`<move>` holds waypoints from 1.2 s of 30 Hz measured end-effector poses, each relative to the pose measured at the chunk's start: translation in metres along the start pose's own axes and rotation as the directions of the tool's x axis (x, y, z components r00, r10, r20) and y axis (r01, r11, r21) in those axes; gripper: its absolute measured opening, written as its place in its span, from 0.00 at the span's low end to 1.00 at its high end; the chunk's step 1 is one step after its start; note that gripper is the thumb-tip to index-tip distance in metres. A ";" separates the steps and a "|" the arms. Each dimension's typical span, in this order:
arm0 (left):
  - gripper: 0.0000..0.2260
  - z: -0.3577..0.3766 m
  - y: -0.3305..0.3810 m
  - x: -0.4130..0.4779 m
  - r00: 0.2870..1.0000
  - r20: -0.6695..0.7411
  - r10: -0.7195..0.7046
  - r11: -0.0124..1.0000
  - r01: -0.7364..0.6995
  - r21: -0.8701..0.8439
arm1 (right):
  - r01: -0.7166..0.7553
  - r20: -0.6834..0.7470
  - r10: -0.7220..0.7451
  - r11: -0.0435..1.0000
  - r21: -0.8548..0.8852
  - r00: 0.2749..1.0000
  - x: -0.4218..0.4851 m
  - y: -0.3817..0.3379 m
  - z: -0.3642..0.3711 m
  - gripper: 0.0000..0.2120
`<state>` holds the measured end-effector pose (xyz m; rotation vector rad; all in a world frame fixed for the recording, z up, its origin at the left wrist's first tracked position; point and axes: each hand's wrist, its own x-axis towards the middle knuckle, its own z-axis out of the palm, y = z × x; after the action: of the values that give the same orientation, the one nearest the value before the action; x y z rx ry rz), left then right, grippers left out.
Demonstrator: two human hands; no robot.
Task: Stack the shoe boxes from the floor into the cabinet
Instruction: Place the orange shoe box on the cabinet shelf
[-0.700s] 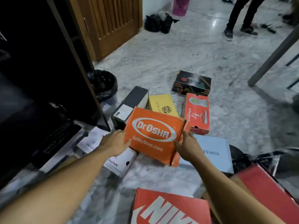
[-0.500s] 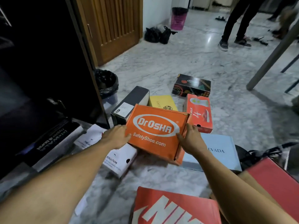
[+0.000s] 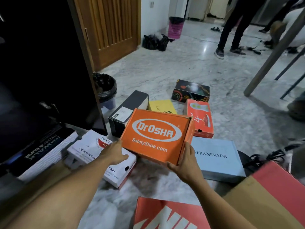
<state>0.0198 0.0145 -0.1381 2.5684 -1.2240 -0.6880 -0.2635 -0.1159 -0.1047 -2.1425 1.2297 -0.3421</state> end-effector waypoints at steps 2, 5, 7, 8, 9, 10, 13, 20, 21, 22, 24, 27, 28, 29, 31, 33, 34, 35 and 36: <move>0.36 0.008 -0.011 0.021 1.000 -0.015 -0.027 0.999 0.027 -0.034 | 0.020 -0.029 -0.019 0.999 0.029 0.999 0.006 0.005 0.011 0.60; 0.51 0.018 -0.026 0.051 0.997 0.025 -0.076 0.997 0.076 0.009 | 0.049 -0.067 -0.045 0.997 0.054 0.997 0.013 0.014 0.023 0.65; 0.56 0.024 -0.028 0.062 0.995 0.058 -0.076 0.994 0.071 0.078 | 0.085 -0.081 -0.082 0.996 0.035 0.993 0.016 0.021 0.031 0.67; 0.57 0.026 -0.028 0.065 0.995 0.064 -0.080 0.993 0.074 0.093 | 0.102 -0.095 -0.099 0.994 0.029 0.991 0.017 0.024 0.034 0.66; 0.57 0.026 -0.028 0.068 0.994 0.064 -0.086 0.992 0.080 0.093 | 0.109 -0.112 -0.105 0.994 0.027 0.988 0.019 0.025 0.037 0.66; 0.56 0.026 -0.028 0.071 0.994 0.056 -0.089 0.993 0.084 0.087 | 0.113 -0.131 -0.108 0.993 0.031 0.985 0.020 0.026 0.040 0.65; 0.53 0.027 -0.028 0.072 0.997 0.019 -0.072 0.997 0.072 0.012 | 0.099 -0.180 -0.081 0.991 0.092 0.980 0.019 0.023 0.043 0.66; 0.65 0.009 0.003 0.035 0.993 -0.113 -0.035 0.927 -0.010 -0.374 | 0.083 -0.247 -0.004 0.946 0.313 0.969 0.007 0.015 0.008 0.65; 0.66 0.004 0.007 0.025 0.991 -0.126 -0.036 0.912 -0.019 -0.409 | 0.094 -0.249 -0.015 0.946 0.310 0.968 0.002 0.014 0.000 0.63; 0.66 0.000 0.011 0.014 0.990 -0.137 -0.044 0.901 -0.020 -0.434 | 0.108 -0.255 -0.028 0.946 0.306 0.966 -0.004 0.014 -0.009 0.60; 0.65 -0.012 0.020 -0.014 0.982 -0.182 -0.057 0.882 -0.036 -0.469 | 0.121 -0.263 -0.041 0.949 0.293 0.964 -0.020 0.010 -0.031 0.58; 0.60 -0.041 0.029 -0.065 0.959 -0.280 -0.051 0.878 -0.091 -0.470 | 0.129 -0.214 -0.072 0.954 0.269 0.974 -0.049 -0.010 -0.070 0.67; 0.55 -0.053 0.032 -0.084 0.947 -0.320 -0.036 0.880 -0.122 -0.460 | 0.145 -0.199 -0.091 0.950 0.276 0.976 -0.059 -0.019 -0.083 0.68; 0.51 -0.066 0.036 -0.105 0.933 -0.358 -0.021 0.886 -0.149 -0.440 | 0.163 -0.197 -0.109 0.945 0.282 0.974 -0.068 -0.027 -0.095 0.68; 0.46 -0.094 0.043 -0.144 0.904 -0.428 0.004 0.902 -0.188 -0.388 | 0.209 -0.204 -0.150 0.930 0.303 0.967 -0.087 -0.044 -0.116 0.64; 0.46 -0.120 0.045 -0.184 0.877 -0.481 -0.002 0.900 -0.208 -0.383 | 0.261 -0.228 -0.190 0.903 0.341 0.955 -0.107 -0.060 -0.131 0.60; 0.46 -0.131 0.044 -0.204 0.863 -0.506 -0.005 0.898 -0.219 -0.382 | 0.277 -0.228 -0.204 0.890 0.361 0.952 -0.116 -0.069 -0.136 0.60; 0.46 -0.142 0.043 -0.224 0.848 -0.530 -0.005 0.901 -0.226 -0.369 | 0.285 -0.220 -0.214 0.881 0.378 0.952 -0.126 -0.077 -0.140 0.60; 0.46 -0.152 0.040 -0.244 0.831 -0.556 -0.002 0.907 -0.233 -0.351 | 0.290 -0.207 -0.223 0.871 0.397 0.953 -0.136 -0.088 -0.144 0.58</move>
<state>-0.0647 0.1771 0.0873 2.0963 -0.9148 -0.1262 -0.3491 -0.0266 0.0732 -1.9171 0.8456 -0.8290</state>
